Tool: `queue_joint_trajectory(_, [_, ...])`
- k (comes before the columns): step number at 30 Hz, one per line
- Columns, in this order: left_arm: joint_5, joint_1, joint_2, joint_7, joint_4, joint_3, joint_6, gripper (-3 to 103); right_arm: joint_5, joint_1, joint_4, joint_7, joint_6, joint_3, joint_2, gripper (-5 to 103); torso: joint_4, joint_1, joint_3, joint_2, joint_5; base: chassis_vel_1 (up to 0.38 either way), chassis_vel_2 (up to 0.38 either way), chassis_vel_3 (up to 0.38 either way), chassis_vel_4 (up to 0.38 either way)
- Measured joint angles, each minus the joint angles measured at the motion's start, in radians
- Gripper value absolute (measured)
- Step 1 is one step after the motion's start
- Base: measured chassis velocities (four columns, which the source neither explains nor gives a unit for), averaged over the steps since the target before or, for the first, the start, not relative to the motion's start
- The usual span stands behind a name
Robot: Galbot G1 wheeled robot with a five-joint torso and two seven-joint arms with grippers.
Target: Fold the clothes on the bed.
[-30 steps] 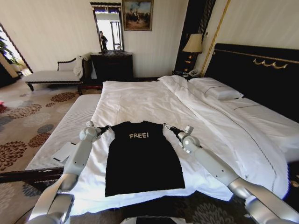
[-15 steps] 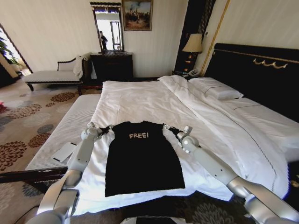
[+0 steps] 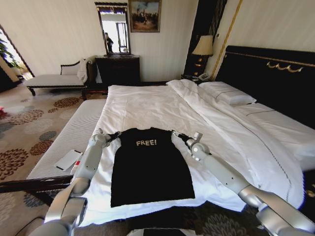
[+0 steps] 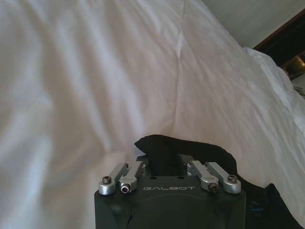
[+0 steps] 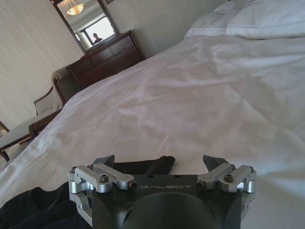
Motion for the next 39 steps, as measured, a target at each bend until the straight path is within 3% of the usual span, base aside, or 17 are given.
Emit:
queue_joint_trajectory(1, [0.003,0.0,0.0,0.003,0.0,0.0,-0.002,32,0.0,0.0,-0.001,0.0,0.0,0.0,0.0,100,0.0,0.0,0.0,0.0,0.0,0.0,0.0,0.0,0.0])
queue_joint_trajectory(2, [0.01,0.0,0.003,0.01,0.0,0.001,-0.006,22,-0.001,0.0,-0.003,0.0,0.0,-0.001,0.001,100,0.0,0.0,0.0,0.0,0.0,0.0,0.0,0.0,0.0])
queue_joint_trajectory(5, [0.023,0.0,0.011,0.02,0.0,0.002,-0.012,16,-0.002,0.0,-0.005,-0.001,0.0,-0.003,0.002,100,-0.0001,0.0,0.0,0.0,-0.0001,0.0,0.0,0.0,0.0])
queue_joint_trajectory(9, [0.035,-0.003,0.042,0.027,-0.001,0.005,-0.022,1,-0.002,0.017,-0.028,-0.002,0.002,-0.013,0.015,100,0.0,0.0,0.0,0.0,-0.0002,0.0,0.0,0.0,0.0])
queue_joint_trajectory(18, [0.046,-0.046,0.068,0.045,0.014,0.037,-0.039,1,-0.005,0.12,-0.199,-0.04,-0.003,-0.059,0.083,100,-0.0001,0.0,0.0,0.0,-0.0001,0.0,0.0,0.0,0.0])
queue_joint_trajectory(24, [0.071,-0.088,0.065,0.053,0.044,0.075,-0.044,1,-0.016,0.234,-0.355,-0.099,-0.023,-0.103,0.188,100,0.0001,0.0,0.0,0.0,-0.0002,0.0,0.0,0.0,0.0])
queue_joint_trajectory(29, [0.081,-0.078,0.061,0.052,0.033,0.098,-0.046,1,-0.069,0.32,-0.544,-0.208,-0.048,-0.136,0.321,100,0.0008,0.0,0.0,0.0,-0.0001,0.0,0.0,0.0,0.0])
queue_joint_trajectory(31, [0.082,-0.074,0.059,0.051,0.03,0.099,-0.046,1,-0.076,0.326,-0.563,-0.219,-0.054,-0.138,0.332,100,0.0008,0.0,0.0,0.0,-0.0003,0.0,0.0,0.0,0.0])
queue_joint_trajectory(39, [0.085,-0.056,0.066,0.05,0.015,0.097,-0.047,1,-0.105,0.359,-0.656,-0.222,-0.197,-0.139,0.387,100,-0.0001,0.0,0.0,0.0,-0.0001,0.0,0.0,0.0,0.0])
